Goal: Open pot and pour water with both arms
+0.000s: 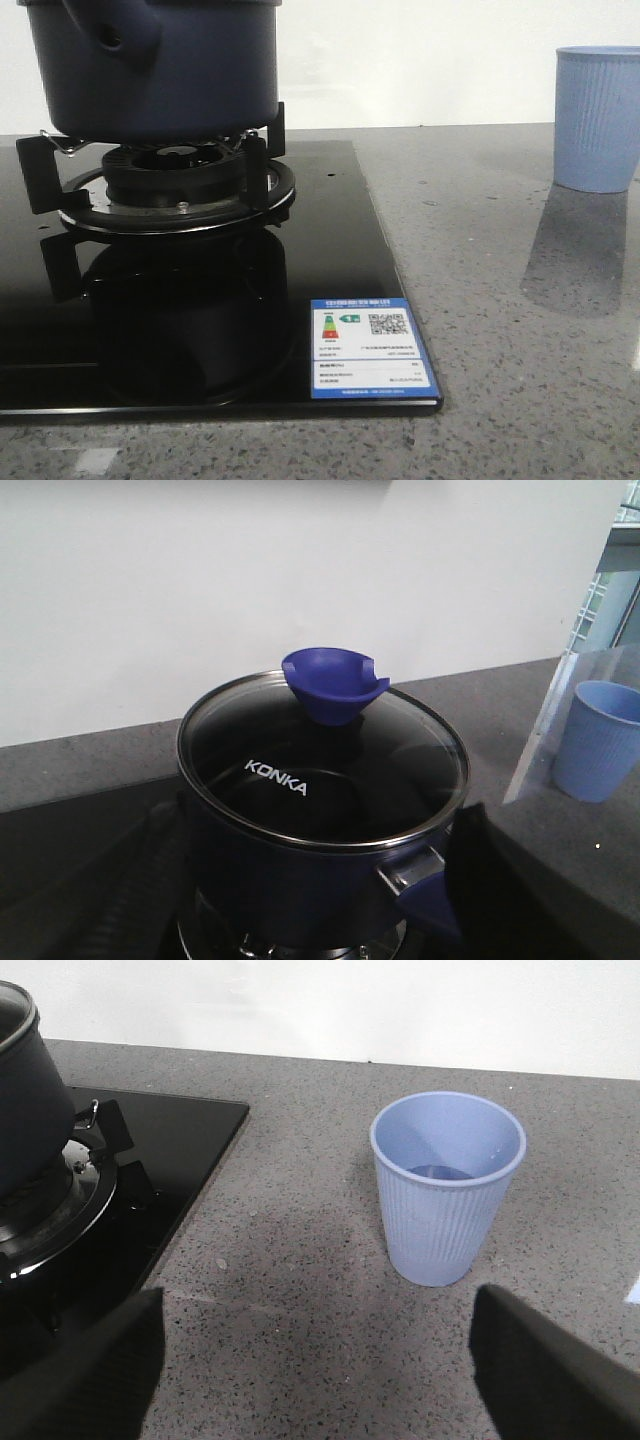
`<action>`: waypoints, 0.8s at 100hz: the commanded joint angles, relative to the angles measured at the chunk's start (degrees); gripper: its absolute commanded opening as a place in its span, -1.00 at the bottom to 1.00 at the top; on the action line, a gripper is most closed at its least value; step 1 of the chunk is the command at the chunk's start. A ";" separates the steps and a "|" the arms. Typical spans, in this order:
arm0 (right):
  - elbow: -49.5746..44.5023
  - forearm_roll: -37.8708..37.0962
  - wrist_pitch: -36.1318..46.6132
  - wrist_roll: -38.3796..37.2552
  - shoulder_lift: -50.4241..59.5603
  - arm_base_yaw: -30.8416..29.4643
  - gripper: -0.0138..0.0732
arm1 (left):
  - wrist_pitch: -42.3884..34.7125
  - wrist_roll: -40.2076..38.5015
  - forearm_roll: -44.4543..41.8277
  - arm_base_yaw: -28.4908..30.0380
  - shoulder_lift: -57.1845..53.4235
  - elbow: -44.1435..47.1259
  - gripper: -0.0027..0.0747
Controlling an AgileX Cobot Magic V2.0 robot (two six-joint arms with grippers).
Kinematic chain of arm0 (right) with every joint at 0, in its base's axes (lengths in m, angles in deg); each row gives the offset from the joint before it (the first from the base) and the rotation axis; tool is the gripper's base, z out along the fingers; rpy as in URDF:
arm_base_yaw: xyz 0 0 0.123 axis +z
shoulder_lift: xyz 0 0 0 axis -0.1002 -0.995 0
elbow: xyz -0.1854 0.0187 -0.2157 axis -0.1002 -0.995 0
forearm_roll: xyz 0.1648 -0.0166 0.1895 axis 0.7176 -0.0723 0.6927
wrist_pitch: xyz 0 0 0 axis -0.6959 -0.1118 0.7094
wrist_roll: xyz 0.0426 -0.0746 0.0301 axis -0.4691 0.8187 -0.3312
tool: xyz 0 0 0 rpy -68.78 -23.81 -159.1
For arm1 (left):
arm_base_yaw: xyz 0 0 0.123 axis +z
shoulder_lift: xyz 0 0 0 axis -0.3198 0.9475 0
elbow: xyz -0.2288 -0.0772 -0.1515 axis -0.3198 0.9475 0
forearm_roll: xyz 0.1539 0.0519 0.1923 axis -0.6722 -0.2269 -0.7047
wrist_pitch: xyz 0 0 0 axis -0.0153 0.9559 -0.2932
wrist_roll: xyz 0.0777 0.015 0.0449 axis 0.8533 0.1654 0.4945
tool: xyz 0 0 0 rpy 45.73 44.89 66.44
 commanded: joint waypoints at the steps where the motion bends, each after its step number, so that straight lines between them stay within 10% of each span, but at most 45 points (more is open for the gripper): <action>1: 2.04 -0.39 4.22 0.54 -0.30 0.17 0.63 | -6.34 0.62 1.40 -2.24 3.75 -2.90 0.32; 80: 2.04 -0.39 4.00 0.54 -0.20 0.17 0.63 | -15.32 1.39 1.30 -6.93 33.88 -20.67 0.52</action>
